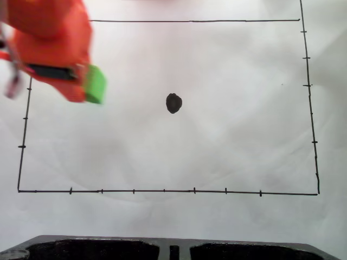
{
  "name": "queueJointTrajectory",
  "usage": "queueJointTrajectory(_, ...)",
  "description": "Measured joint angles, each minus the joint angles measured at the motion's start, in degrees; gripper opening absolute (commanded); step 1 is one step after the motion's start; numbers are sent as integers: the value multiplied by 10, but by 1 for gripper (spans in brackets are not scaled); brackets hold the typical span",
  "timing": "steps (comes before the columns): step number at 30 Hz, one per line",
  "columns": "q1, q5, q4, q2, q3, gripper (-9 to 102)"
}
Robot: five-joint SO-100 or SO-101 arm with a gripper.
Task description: Grasp the colored block, Place it on the black dot, and then return the arm to the default position.
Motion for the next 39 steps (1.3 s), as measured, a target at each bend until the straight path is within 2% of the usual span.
queueJointTrajectory(7, -115, 18, 7, 0, -4, 9)
queueJointTrajectory(16, -204, 49, -3, -33, -5, 9)
queueJointTrajectory(35, -214, 55, -28, -83, -6, 9)
queueJointTrajectory(39, -214, 55, -28, -83, -6, 13)
